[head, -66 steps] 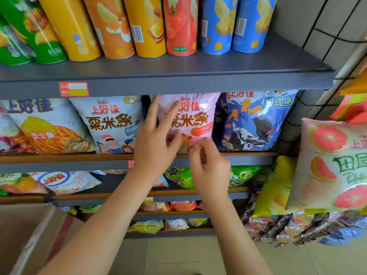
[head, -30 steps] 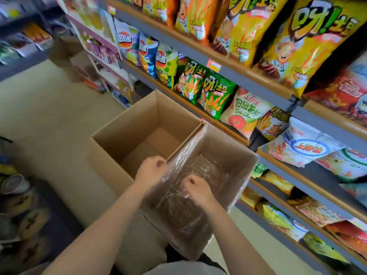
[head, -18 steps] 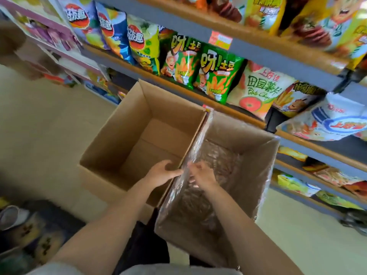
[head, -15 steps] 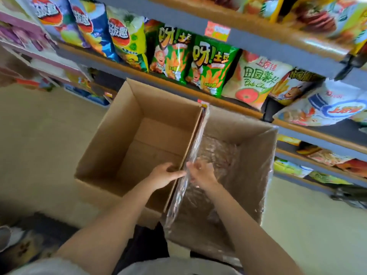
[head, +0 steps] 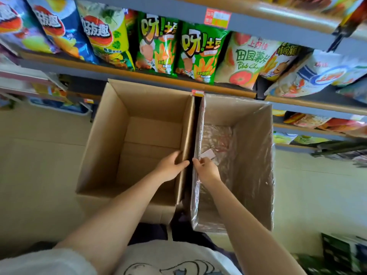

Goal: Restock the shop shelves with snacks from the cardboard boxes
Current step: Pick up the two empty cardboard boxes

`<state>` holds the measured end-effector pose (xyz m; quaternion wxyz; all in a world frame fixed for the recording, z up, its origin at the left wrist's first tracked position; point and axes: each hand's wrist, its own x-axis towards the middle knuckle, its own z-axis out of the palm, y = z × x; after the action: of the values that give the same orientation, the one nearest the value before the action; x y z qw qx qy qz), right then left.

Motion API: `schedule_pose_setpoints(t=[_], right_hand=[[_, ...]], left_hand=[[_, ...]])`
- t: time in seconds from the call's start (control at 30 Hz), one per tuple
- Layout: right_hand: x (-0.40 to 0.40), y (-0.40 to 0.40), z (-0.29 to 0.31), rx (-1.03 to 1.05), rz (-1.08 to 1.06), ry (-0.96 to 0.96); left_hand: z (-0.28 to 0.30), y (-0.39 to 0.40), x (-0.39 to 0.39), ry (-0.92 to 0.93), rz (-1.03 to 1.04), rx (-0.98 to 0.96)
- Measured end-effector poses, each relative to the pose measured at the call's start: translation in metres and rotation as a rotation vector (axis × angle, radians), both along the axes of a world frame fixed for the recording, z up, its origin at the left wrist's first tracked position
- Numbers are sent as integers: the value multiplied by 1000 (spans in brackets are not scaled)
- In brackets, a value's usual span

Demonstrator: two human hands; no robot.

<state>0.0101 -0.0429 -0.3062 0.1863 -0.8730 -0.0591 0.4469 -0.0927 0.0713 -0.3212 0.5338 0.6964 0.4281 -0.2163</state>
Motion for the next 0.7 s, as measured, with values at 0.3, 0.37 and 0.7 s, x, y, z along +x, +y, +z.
schedule_pose_setpoints(t=[0.3,0.37,0.7], right_hand=[[9,-23,-17,120,-137,5],[8,-29,-18,156,-191,23],[-21,-16,32,281,-130,90]], left_hand=[[-5,-15,4,7,154,85],[-4,-18,7,17,200,68],[58,15,-56,-25,364,109]])
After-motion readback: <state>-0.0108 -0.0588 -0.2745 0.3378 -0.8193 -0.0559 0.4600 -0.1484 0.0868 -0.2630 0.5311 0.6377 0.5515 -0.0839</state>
